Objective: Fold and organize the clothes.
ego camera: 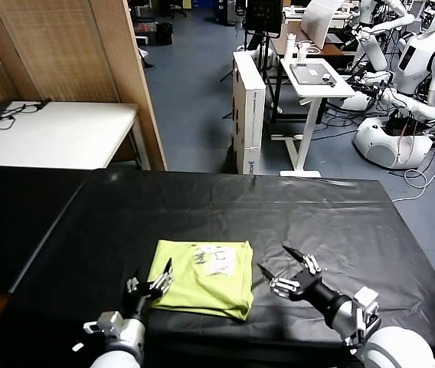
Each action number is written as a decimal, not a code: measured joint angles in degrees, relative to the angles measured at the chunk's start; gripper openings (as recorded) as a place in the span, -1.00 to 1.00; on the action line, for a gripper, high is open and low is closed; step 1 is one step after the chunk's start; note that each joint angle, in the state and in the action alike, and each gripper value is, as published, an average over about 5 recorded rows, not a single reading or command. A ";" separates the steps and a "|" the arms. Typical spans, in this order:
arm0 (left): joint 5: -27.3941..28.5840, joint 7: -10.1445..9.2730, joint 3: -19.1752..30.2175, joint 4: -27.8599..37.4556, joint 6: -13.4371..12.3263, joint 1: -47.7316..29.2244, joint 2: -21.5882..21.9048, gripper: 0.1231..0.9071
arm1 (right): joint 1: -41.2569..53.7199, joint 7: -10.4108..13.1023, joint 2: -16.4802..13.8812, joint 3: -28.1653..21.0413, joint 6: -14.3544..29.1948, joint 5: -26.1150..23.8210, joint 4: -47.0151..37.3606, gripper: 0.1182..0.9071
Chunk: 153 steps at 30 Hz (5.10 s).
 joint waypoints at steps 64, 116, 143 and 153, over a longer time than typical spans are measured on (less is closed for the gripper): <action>7.36 -2.88 17.86 -1.87 10.54 -6.56 -0.01 -0.06 | 3.54 7.28 5.38 -3.46 -5.00 2.16 -3.47 1.00; 17.72 -0.74 4.42 -11.67 -3.61 -2.03 4.07 1.00 | 17.44 21.35 9.93 -15.38 -14.36 17.06 -14.67 -0.90; 10.44 -5.14 -0.53 -18.01 1.12 14.74 11.61 1.00 | -3.62 18.46 3.38 4.01 7.79 -4.66 -0.53 1.00; 10.12 -6.39 -3.77 -23.16 1.27 26.18 12.86 1.00 | -22.00 19.62 9.50 5.48 13.07 -11.71 5.29 1.00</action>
